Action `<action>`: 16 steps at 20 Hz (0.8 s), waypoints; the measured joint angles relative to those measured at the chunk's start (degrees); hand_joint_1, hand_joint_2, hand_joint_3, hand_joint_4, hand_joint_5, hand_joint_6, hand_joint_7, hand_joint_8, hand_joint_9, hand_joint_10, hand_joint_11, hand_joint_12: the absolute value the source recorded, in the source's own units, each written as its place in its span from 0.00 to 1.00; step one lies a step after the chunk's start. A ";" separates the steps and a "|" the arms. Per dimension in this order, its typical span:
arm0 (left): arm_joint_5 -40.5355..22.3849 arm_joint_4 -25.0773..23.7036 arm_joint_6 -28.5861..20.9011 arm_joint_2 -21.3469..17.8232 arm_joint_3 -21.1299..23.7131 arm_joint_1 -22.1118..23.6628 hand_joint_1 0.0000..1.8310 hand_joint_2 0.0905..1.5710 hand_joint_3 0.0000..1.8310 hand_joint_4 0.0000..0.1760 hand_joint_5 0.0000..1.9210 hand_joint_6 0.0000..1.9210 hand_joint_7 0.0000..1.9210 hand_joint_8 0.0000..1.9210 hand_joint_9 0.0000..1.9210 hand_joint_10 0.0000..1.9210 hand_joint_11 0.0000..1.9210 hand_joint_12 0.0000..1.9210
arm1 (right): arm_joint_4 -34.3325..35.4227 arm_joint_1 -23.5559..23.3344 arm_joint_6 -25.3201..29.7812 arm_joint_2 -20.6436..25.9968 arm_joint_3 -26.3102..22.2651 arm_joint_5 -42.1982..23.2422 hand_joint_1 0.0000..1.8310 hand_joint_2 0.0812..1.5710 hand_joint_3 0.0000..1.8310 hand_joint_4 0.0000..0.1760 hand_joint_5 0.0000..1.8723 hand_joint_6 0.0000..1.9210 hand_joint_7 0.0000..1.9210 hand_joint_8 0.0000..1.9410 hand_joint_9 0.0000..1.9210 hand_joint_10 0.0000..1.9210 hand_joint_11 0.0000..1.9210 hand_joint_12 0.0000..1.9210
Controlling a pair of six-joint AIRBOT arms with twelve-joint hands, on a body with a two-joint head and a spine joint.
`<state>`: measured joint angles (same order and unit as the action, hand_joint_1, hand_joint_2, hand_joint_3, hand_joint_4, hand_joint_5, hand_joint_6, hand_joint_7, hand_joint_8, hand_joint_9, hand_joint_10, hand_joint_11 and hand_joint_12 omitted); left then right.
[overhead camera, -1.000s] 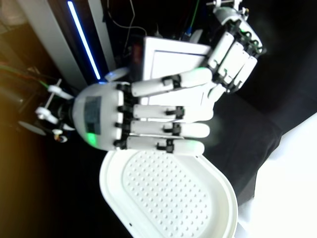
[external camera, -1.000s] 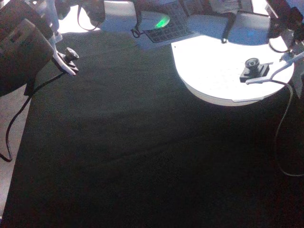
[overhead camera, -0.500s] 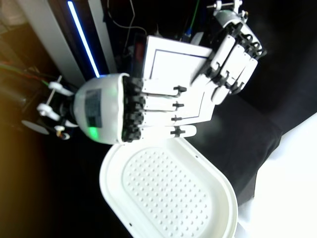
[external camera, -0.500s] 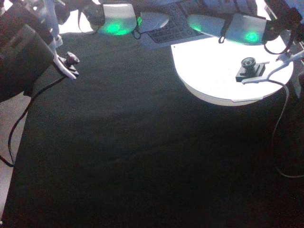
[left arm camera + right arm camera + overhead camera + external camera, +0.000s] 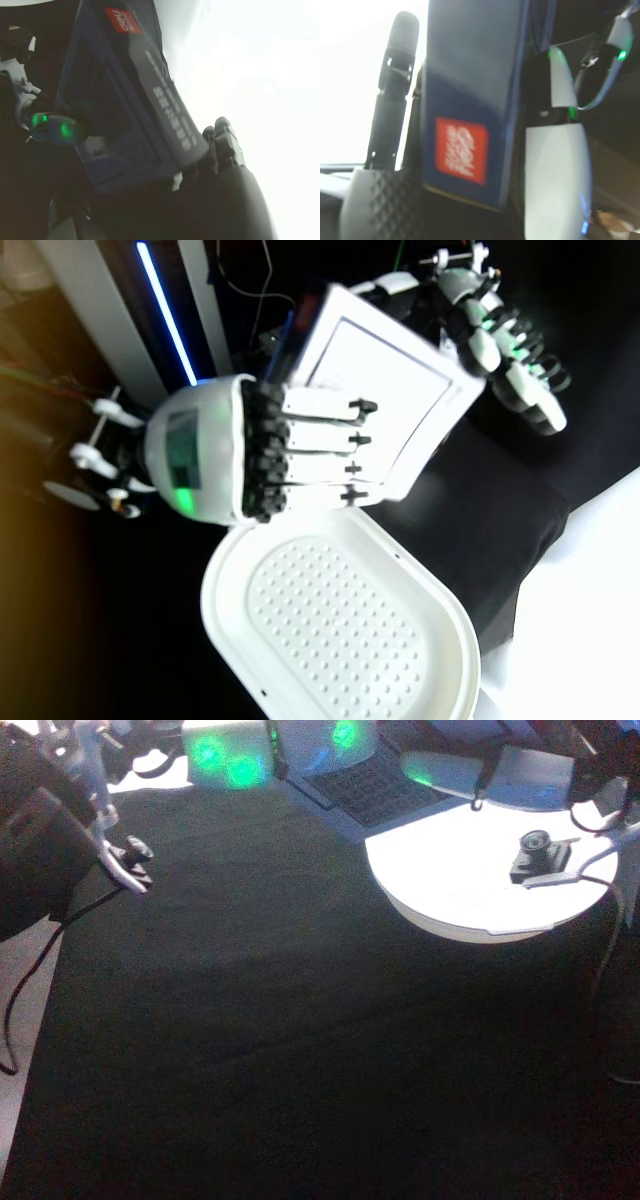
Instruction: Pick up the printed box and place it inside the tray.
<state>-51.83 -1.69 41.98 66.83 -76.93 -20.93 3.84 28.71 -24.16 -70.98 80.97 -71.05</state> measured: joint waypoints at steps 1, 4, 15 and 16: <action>-0.37 0.52 0.07 -0.55 0.35 -0.42 0.15 0.50 0.01 1.00 0.00 0.00 0.00 0.00 0.00 0.00 0.00 0.00 | 0.17 0.00 0.00 0.28 0.22 0.31 0.65 0.66 0.00 0.00 0.58 0.43 0.64 0.61 0.70 0.82 0.67 0.98; -1.99 1.53 0.04 -1.40 0.94 -2.19 0.10 0.54 0.01 1.00 0.00 0.00 0.00 0.00 0.00 0.00 0.00 0.00 | -0.83 0.00 -0.02 2.58 0.74 2.67 0.70 0.64 0.00 0.00 0.56 0.40 0.66 0.35 0.65 0.59 0.57 0.85; -8.15 2.97 0.00 -3.54 3.50 -6.23 0.17 0.54 0.00 0.72 0.00 0.00 0.00 0.00 0.00 0.00 0.00 0.00 | -5.57 -6.91 -10.08 6.97 0.90 13.29 0.69 0.65 0.00 0.00 0.59 0.33 0.60 0.49 0.61 0.63 0.54 0.83; -8.33 3.02 0.00 -3.54 3.63 -6.62 0.16 0.55 0.01 0.83 0.00 0.00 0.00 0.00 0.00 0.00 0.00 0.00 | -5.68 -7.32 -12.13 7.06 0.76 14.78 0.70 0.66 0.00 0.00 0.59 0.30 0.58 0.53 0.58 0.63 0.51 0.82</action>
<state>-60.16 1.32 41.98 63.29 -73.30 -27.55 -1.85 21.39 -36.29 -63.92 81.73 -56.27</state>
